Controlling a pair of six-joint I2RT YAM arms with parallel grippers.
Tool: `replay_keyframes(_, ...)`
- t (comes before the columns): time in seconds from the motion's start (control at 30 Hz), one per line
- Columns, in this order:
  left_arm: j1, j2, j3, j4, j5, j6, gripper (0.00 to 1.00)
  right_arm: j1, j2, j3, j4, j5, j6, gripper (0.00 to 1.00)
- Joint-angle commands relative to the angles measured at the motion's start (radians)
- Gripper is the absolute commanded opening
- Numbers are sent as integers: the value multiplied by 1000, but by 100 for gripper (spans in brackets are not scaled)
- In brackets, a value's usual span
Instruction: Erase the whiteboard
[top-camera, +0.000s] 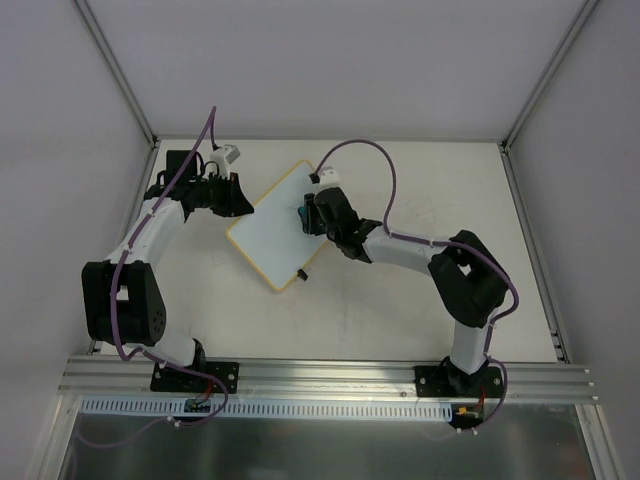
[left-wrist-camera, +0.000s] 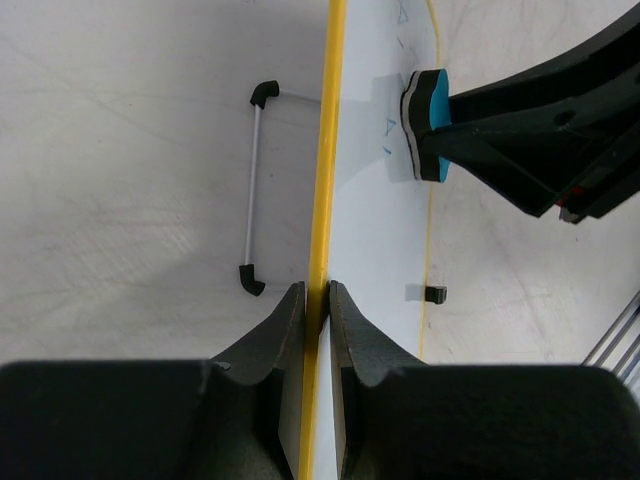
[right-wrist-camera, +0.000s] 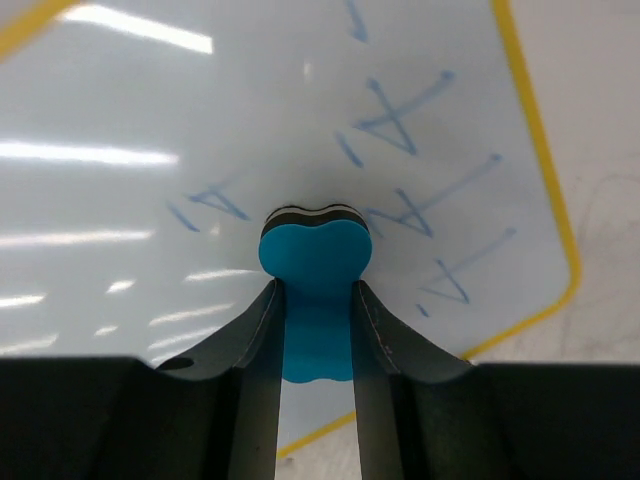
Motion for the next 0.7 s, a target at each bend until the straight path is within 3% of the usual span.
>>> replay_keyframes(0.0,-18,-22,13,-79,9,22,0,49,30,117,12,-33,-63,0)
replay_keyframes(0.4,-24,-25,7,-88,9,28,0,95,138,340,-88,62,-80,0)
replay_keyframes(0.67,-26,-29,12,-94,9,33,0,-18,75,178,-120,89,4,0)
